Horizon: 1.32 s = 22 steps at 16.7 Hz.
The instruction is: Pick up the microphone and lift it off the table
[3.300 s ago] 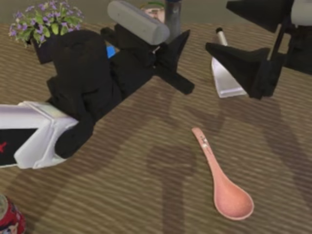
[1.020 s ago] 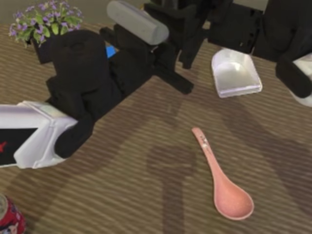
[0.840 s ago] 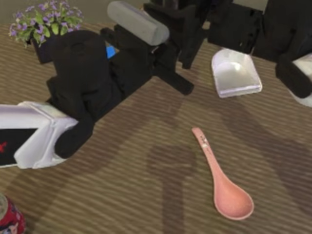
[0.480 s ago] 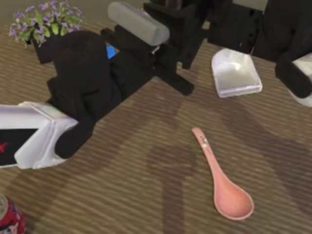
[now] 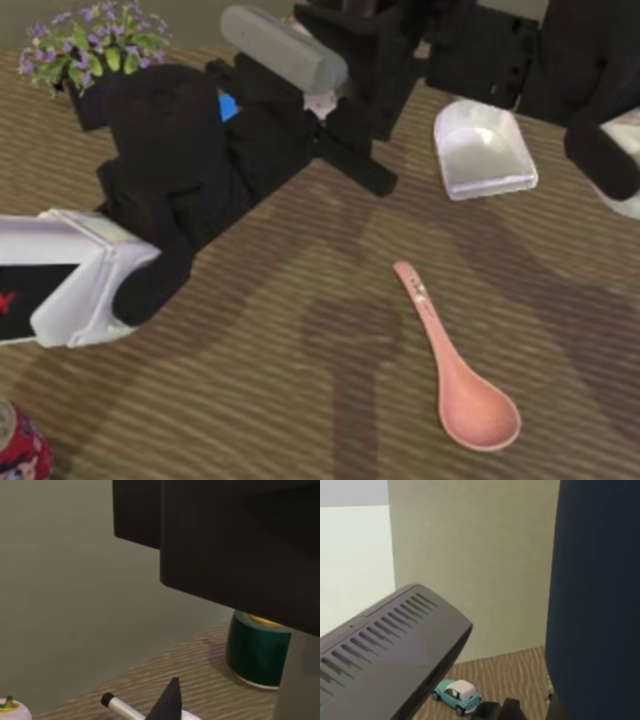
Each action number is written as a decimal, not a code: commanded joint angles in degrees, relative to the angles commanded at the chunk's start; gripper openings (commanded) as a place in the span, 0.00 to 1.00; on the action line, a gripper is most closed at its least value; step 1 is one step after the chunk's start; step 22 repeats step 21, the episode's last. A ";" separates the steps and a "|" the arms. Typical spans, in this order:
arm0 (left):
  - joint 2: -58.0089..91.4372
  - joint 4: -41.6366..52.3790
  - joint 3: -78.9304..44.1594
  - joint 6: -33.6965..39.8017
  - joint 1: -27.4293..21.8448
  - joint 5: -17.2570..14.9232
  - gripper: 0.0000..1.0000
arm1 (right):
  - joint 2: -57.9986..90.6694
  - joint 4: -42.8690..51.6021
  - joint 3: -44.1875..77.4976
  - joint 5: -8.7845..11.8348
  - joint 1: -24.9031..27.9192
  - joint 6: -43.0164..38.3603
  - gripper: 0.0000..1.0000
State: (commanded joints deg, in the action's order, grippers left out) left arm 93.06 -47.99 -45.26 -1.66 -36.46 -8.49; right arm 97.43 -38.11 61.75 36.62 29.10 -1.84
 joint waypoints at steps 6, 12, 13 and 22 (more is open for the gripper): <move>0.00 0.00 0.00 0.00 0.00 0.00 1.00 | 0.00 0.00 0.00 0.00 0.00 0.00 0.00; -0.70 0.15 1.25 -0.05 0.46 -0.01 1.00 | -0.67 -0.07 -0.13 0.47 -0.58 -0.02 0.00; -2.10 0.35 2.59 -0.05 0.93 -0.08 1.00 | -1.16 -0.19 -0.66 1.27 -1.26 -0.08 0.00; -15.75 1.74 14.61 -0.07 3.61 -2.04 1.00 | -4.92 -1.01 -4.97 7.19 -6.87 -0.53 0.00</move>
